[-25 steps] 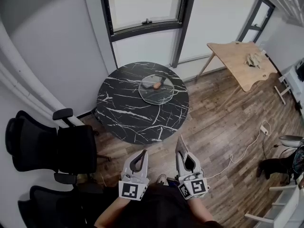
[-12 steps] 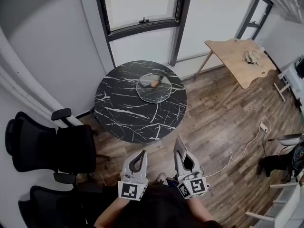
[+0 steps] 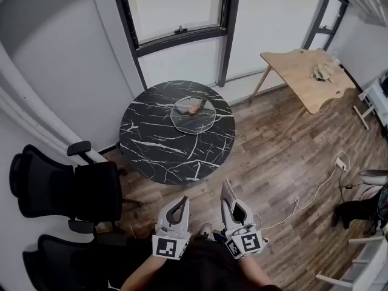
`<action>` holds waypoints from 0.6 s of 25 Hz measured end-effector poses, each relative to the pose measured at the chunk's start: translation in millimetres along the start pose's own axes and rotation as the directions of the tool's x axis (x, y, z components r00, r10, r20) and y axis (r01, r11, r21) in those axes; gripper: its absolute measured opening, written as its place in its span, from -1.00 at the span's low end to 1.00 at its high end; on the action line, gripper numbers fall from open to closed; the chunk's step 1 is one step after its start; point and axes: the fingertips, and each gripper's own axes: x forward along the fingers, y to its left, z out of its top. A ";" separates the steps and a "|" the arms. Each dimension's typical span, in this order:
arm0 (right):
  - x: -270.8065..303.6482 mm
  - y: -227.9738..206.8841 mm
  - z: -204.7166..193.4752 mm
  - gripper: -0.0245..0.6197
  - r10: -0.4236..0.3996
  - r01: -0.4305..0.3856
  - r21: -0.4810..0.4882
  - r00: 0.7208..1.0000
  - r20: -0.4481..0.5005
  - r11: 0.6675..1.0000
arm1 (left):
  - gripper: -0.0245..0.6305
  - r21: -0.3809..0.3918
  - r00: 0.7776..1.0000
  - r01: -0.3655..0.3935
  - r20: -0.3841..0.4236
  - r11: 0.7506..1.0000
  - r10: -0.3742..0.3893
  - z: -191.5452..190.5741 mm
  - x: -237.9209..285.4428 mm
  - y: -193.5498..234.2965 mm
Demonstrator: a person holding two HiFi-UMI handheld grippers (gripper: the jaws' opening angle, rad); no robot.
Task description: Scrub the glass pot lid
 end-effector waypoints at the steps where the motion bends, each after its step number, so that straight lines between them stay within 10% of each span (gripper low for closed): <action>1: -1.1 -3.3 -1.5 -0.68 0.004 -0.004 0.000 1.000 0.001 1.000 | -0.92 0.006 1.000 -0.003 -0.005 1.000 0.003 -1.8 0.6 -3.9; 15: 43.1 -43.1 -9.1 -0.68 -0.021 0.021 -0.018 0.999 -0.029 1.000 | -0.92 -0.031 0.999 0.013 -0.049 0.999 -0.014 -32.0 53.7 10.0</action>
